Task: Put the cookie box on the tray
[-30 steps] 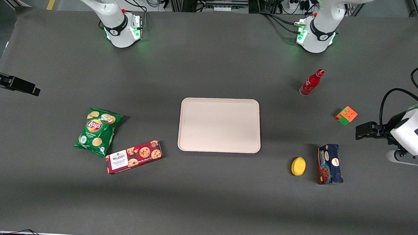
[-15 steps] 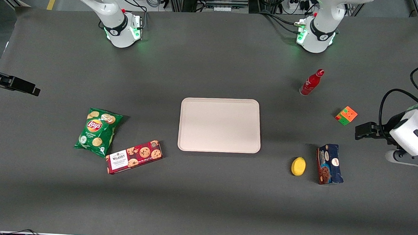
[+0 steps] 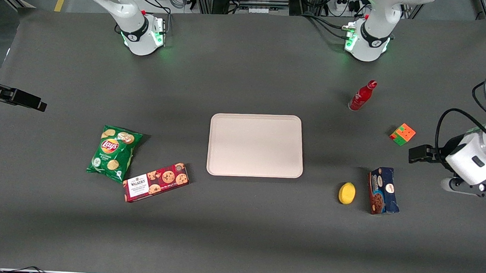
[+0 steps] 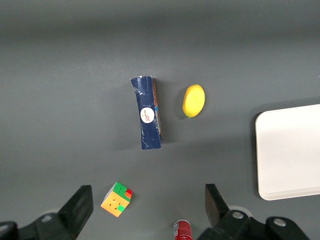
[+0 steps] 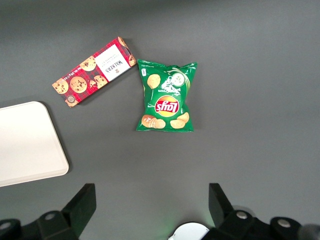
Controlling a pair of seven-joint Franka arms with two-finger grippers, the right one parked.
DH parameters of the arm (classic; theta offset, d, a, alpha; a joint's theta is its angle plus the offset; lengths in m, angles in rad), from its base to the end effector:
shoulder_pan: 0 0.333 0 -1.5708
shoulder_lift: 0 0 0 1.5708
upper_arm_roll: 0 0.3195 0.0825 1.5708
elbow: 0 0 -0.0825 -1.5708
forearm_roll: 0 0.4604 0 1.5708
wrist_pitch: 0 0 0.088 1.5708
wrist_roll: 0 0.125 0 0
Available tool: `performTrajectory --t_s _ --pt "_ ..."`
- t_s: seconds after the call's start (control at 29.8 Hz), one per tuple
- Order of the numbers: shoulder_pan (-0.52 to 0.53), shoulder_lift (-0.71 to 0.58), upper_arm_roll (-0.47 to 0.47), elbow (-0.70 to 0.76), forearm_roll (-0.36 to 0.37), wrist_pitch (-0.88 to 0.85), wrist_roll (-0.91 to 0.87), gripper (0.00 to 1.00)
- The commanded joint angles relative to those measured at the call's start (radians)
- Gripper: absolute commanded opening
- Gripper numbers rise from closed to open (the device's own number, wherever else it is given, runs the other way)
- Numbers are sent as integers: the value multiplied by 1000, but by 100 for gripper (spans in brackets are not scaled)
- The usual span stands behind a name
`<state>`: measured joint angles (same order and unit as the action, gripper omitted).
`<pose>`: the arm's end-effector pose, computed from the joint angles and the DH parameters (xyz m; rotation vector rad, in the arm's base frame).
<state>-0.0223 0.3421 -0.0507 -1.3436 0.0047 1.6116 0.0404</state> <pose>0.7286 -0.0476 0.5046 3.1234 -0.1742 -0.1156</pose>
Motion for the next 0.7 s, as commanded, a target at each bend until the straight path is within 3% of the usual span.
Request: performTrajectory --t_s 0.0,0.37,0.67 --pt "-4 34 6 -22 5 30 7 100" --pt "2 75 6 -186 3 244 10 100" --pt "1 175 6 -197 5 326 12 100"
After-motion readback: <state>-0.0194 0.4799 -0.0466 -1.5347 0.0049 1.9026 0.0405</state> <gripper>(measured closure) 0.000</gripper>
